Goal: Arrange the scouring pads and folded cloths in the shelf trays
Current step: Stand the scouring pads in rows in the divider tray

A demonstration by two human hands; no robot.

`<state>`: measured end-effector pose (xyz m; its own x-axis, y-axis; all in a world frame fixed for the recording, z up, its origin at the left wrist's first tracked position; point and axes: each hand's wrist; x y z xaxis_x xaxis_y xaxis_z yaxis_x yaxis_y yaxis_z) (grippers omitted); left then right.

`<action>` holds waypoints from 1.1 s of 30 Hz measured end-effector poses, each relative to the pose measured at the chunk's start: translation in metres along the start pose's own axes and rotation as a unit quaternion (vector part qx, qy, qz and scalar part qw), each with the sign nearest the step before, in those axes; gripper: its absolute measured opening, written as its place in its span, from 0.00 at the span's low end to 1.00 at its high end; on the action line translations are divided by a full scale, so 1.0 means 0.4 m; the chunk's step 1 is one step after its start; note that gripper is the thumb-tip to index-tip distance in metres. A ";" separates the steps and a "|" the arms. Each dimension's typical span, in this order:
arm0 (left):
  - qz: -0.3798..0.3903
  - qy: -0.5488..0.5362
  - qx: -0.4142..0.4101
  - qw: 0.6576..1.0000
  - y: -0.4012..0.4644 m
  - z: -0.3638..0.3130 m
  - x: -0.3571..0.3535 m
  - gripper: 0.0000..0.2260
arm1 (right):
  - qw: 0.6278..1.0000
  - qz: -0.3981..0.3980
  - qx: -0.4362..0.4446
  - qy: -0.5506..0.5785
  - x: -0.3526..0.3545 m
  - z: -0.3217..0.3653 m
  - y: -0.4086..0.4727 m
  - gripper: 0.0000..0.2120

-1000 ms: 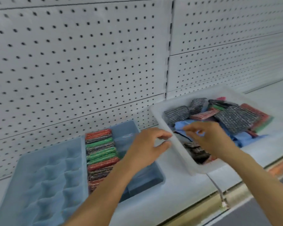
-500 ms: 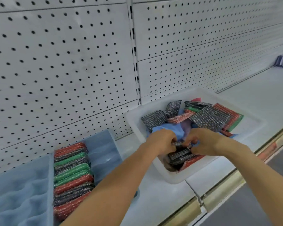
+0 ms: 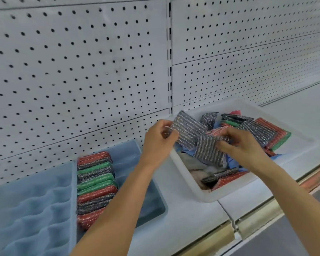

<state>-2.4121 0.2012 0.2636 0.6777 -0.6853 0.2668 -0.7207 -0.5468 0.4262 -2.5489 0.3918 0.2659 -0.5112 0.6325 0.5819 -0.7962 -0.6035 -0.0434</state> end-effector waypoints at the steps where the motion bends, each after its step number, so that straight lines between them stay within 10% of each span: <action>1: -0.028 -0.019 0.008 0.999 -0.013 -0.008 0.026 0.06 | 0.999 -0.002 0.015 0.042 -0.010 0.021 -0.010 0.04; 11: -0.222 0.013 0.049 0.974 -0.190 -0.027 0.378 0.08 | 0.979 0.015 0.059 0.196 -0.226 0.211 -0.089 0.15; 20: -0.331 0.053 0.077 0.939 -0.355 -0.009 0.571 0.06 | 0.945 0.269 0.174 -0.064 -0.487 0.315 -0.234 0.11; 33: -0.311 0.048 0.100 0.944 -0.463 -0.008 0.616 0.07 | 0.851 0.184 0.364 -0.330 -0.673 0.269 -0.253 0.08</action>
<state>-2.1112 0.1351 0.2532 0.9820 -0.1600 0.1003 -0.1856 -0.9153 0.3573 -2.2958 0.2306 0.2010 -0.1968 0.0702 0.9779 -0.0864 -0.9948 0.0541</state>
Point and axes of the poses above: each hand's wrist, its own y-axis towards the middle knuckle, its own x-axis out of the back of the hand, z = x × y, and after that the axes turned 13 degrees about -x, right-handed
